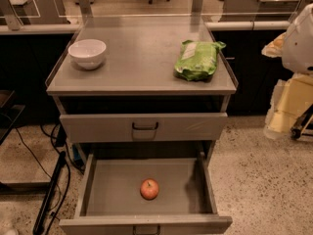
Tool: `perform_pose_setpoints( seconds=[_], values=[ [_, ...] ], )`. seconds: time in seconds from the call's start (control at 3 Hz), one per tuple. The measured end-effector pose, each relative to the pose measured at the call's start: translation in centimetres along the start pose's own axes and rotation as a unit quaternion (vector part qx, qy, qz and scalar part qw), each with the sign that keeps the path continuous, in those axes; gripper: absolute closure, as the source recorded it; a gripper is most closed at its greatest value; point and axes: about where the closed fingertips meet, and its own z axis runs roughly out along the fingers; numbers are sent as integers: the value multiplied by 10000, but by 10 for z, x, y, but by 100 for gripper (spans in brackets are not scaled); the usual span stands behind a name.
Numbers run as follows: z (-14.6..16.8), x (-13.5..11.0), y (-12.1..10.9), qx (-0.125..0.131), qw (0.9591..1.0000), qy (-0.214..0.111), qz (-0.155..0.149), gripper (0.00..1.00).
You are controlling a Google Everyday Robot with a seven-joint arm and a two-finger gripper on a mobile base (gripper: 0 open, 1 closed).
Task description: Pick apple from middle drawer and place on counter
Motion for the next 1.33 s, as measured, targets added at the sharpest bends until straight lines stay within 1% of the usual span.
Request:
perform_pose_setpoints(
  seconds=[0.33,0.67,1.0,1.33],
  values=[
    [0,0,0,0,10000,0,0,0],
    [25,5,18,-146,9998,93,28,0],
    [77,12,52,-430,9988,160,168,0],
    [127,12,80,-871,9955,256,264,0]
  ],
)
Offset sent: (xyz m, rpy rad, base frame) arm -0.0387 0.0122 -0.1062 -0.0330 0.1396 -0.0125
